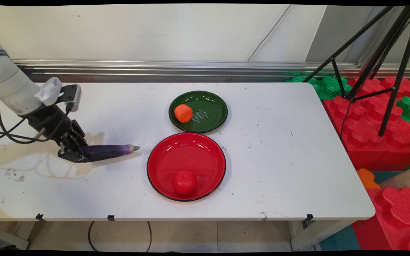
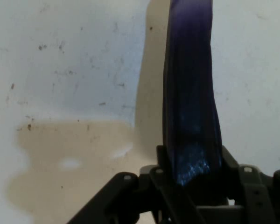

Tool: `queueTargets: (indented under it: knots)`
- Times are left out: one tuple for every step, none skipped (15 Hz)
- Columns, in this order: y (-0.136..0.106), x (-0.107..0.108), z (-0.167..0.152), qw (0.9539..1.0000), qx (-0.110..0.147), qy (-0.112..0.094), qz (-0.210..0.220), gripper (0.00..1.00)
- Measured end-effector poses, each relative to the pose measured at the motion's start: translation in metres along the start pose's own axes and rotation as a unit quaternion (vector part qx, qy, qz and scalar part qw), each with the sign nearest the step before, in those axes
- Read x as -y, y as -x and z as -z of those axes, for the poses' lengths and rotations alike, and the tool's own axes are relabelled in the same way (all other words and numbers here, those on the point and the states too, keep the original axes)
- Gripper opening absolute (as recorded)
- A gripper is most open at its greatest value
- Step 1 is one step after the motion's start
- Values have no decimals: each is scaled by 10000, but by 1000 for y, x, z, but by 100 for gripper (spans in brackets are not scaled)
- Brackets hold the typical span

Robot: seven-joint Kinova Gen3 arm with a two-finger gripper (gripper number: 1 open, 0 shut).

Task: Place the picked object on the table

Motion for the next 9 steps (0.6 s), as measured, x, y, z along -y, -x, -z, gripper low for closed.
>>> queueTargets:
  knots:
    - [2,1,-3,10000,-1,2,31,0]
    - [3,2,-5,10000,-4,1,48,0]
    - [6,3,-9,10000,-4,7,77,0]
    - [7,4,-10,10000,-8,6,93,0]
    - [9,4,-12,9999,-13,4,104,100]
    - [10,5,-14,9999,-23,1,120,100]
    - [12,6,-16,9999,-33,3,130,100]
    - [14,6,-17,9999,-44,6,140,100]
    - [15,6,-17,9999,-54,10,149,100]
